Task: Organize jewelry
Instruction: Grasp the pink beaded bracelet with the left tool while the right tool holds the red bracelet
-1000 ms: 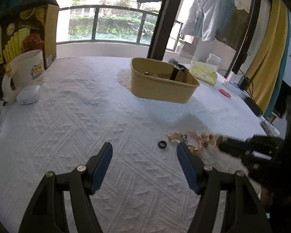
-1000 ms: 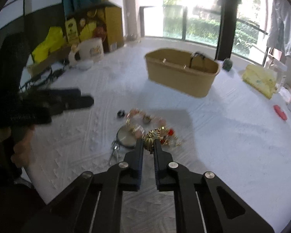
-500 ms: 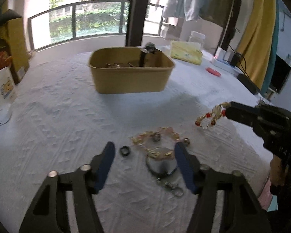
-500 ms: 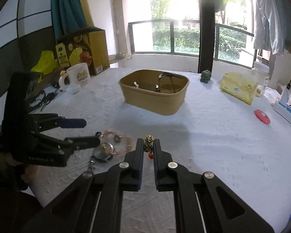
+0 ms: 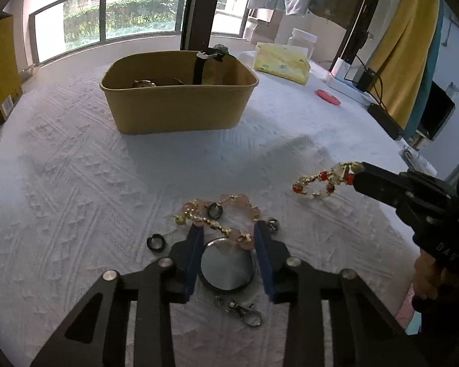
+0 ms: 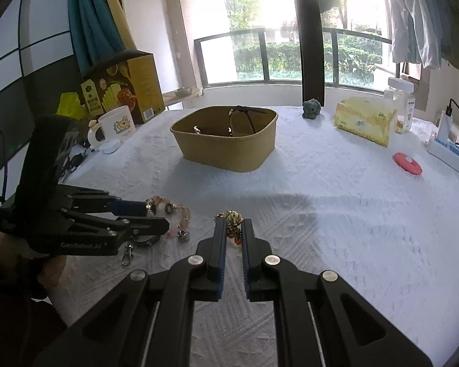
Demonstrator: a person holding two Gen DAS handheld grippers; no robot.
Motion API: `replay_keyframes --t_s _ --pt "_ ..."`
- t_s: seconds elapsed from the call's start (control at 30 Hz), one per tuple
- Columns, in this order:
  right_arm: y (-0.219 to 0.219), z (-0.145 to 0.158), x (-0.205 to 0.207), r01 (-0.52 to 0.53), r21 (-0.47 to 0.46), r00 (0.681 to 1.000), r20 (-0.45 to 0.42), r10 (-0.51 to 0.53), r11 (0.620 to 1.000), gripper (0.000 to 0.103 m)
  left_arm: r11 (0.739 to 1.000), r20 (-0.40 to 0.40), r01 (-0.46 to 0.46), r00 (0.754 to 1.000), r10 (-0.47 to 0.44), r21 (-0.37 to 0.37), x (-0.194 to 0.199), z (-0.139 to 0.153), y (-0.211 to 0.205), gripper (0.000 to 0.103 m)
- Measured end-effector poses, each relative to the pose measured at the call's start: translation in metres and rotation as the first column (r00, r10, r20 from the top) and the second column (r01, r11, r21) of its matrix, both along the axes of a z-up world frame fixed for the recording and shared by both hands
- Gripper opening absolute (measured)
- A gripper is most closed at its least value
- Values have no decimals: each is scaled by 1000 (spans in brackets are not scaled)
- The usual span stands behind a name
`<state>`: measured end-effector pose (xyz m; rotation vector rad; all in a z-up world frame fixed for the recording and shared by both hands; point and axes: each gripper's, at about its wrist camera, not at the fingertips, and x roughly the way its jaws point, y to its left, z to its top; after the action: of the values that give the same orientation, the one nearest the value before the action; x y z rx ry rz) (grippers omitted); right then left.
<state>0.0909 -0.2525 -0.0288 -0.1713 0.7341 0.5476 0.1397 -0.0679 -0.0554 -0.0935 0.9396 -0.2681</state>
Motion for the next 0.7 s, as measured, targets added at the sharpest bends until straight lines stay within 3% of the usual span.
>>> replay_keyframes --t_s 0.07,0.7 --pt "-2 0 0 -1 10 1000 -5 1 1000 9 1000 3 6 1000 -6 -6 -1 2 -2 15" --pt "-4 15 11 2 54 1000 13 -2 999 9 1000 144 16 989 -14 -8 2 43 -4 10"
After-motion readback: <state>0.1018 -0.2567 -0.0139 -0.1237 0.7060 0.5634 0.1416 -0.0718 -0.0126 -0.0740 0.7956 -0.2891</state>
